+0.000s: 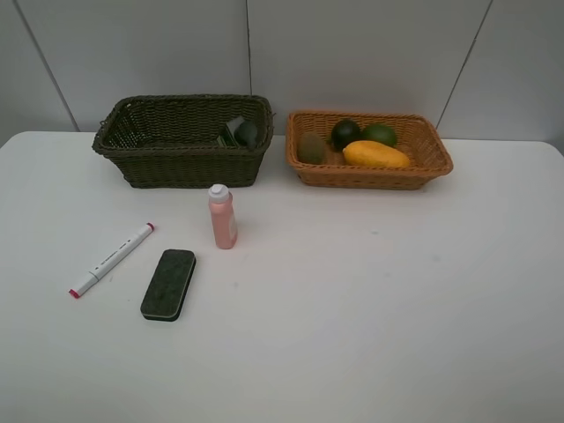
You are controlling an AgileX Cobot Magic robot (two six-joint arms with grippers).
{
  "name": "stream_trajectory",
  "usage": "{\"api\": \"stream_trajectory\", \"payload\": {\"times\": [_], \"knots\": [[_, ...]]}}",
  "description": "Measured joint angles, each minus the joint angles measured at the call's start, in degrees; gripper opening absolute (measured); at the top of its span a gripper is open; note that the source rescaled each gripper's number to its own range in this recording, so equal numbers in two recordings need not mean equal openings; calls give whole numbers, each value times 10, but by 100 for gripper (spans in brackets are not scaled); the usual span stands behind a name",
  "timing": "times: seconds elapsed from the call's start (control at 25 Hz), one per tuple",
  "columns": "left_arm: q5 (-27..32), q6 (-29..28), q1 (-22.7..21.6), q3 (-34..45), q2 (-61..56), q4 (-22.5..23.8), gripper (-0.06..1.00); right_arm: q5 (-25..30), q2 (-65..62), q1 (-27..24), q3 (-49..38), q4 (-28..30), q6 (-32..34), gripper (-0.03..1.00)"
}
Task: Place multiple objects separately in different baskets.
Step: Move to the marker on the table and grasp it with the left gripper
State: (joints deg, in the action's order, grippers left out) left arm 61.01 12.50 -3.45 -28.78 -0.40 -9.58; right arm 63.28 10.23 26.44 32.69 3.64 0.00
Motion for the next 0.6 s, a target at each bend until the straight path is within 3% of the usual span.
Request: {"api": "stream_trajectory", "payload": {"times": [0.16,0.6], "knots": [[0,0,0,0,0,0,100,-34,-35,0,-16,6,13,100],[0,0,0,0,0,0,100,-30,-94,0,-29,13,16,100]]}}
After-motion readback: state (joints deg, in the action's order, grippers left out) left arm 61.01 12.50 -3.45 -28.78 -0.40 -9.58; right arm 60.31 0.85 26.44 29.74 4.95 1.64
